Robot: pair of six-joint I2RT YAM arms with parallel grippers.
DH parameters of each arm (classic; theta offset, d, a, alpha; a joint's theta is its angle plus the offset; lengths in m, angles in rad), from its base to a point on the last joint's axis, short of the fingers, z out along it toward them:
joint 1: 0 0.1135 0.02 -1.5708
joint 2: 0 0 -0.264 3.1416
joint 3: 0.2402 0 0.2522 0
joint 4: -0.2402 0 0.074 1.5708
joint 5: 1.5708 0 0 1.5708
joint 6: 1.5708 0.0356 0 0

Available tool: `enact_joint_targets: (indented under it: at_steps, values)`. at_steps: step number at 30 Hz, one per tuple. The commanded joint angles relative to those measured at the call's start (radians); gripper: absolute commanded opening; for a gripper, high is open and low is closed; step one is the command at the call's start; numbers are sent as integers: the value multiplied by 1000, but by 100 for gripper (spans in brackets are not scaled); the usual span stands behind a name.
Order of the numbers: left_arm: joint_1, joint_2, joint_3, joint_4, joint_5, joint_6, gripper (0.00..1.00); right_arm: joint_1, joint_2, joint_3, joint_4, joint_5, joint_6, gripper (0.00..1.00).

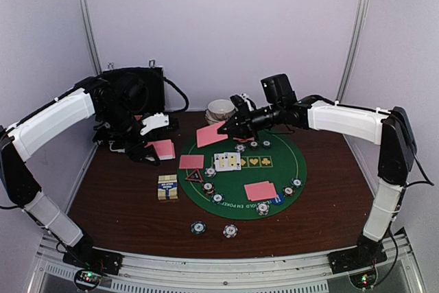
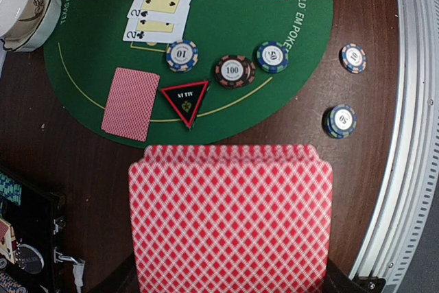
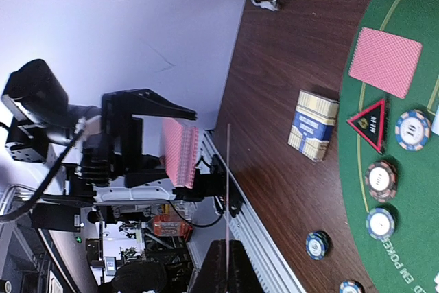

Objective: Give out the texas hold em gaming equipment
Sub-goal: Pick up the poker card from the face-down deck piles, then flop the poker card in the community card area.

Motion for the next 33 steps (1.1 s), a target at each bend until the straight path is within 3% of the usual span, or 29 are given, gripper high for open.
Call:
enact_joint_targets:
  at_steps: [1, 4, 7, 11, 16, 26, 33]
  values:
    - [7, -16, 12, 16, 1, 2, 0, -20, -45, 77, -349, 108, -306, 0]
    - [7, -20, 10, 16, 1, 1, 0, -19, -13, 210, -691, 360, -548, 0]
    - [7, -18, 13, 16, 2, 0, 0, 2, 3, 272, -819, 650, -692, 0]
    - [7, -17, 13, 17, -2, -1, 0, 71, 38, 310, -856, 1023, -843, 0]
    - [7, -18, 12, 17, -8, -1, 0, 193, 117, 289, -761, 1399, -1034, 0]
    - [7, -16, 12, 17, -6, 0, 0, 279, 311, 183, -418, 1711, -1302, 0]
    - [7, -16, 10, 17, -11, 2, 0, 306, 409, 166, -281, 1762, -1397, 0]
